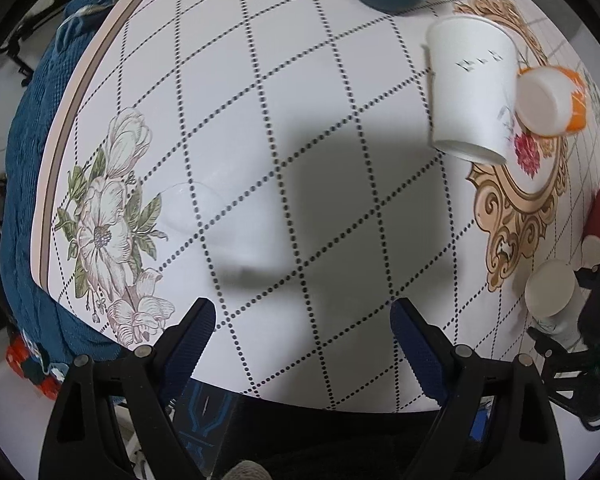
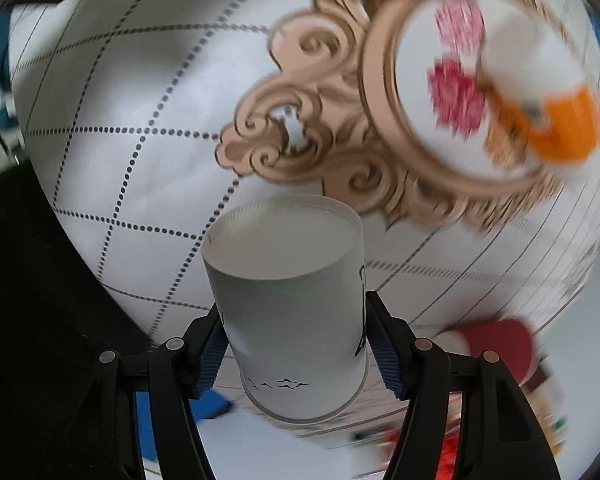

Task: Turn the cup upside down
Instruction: 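Lift the white cup rim-down with the right gripper toward the plate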

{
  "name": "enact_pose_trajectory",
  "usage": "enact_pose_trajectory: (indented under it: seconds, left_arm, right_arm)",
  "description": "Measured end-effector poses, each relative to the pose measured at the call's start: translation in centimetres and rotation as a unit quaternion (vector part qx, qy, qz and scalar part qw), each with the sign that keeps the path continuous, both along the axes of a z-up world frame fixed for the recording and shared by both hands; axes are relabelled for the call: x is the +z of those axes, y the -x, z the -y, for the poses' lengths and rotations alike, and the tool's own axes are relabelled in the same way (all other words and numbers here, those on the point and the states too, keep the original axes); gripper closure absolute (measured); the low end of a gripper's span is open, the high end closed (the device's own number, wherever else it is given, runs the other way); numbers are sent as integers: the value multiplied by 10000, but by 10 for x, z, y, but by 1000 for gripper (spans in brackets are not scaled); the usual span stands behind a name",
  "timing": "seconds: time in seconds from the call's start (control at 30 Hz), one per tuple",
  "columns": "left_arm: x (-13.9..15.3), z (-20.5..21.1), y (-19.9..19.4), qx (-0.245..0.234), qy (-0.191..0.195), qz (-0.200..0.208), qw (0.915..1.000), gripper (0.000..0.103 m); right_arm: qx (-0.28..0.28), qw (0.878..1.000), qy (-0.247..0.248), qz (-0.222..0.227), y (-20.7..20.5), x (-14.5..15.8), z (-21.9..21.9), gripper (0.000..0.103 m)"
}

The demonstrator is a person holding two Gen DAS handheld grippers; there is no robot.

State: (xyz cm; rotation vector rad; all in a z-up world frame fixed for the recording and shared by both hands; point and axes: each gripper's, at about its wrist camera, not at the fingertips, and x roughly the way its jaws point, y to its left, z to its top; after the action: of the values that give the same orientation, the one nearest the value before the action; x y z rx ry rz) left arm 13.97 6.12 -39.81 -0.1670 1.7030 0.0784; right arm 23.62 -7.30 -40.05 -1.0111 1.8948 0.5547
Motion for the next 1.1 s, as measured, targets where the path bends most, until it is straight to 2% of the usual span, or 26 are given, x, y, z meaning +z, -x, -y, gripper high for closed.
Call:
enact_pose_trajectory:
  seconds: [0.13,0.27,0.47,0.57,0.67,0.7,0.83,0.97,1.03,1.1]
  left_arm:
    - [0,13,-2,-133,-3,-1,9999,14]
    - [2,26,-2,-262,-27,6,9997,14]
    - [3,32,-8,-355,-55,15,9994,14]
    - [2,39,4,-394,-67,30,9992,14]
    - [5,43,1,-441,-83,39,9990,14]
    - [7,44,6,-452,-84,43,9989,14]
    - [5,40,11,-482,-88,41,9988,14]
    - [8,44,11,-511,-94,45,9986,14]
    - [9,48,13,-529,-96,48,9985,14]
    - [10,51,14,-541,-100,49,9985,14]
  right_arm:
    - [-941,9954,-46,-181,6,-5,39,37]
    - [-1922,9805,-151,-384,0,-8,72,37]
    - [-2691,9614,-308,-481,-2,-9,111,36]
    - [-2964,9532,-288,-515,-12,-7,122,35]
    - [-3067,9502,-234,-491,-24,-5,134,32]
    - [-3019,9521,-217,-435,-33,-6,139,29]
    - [-2762,9607,-210,-156,-57,5,137,29]
    - [-2533,9672,-183,38,-76,15,116,29]
    - [-2425,9699,-167,144,-91,19,92,29]
    - [-2329,9720,-176,255,-98,21,93,29]
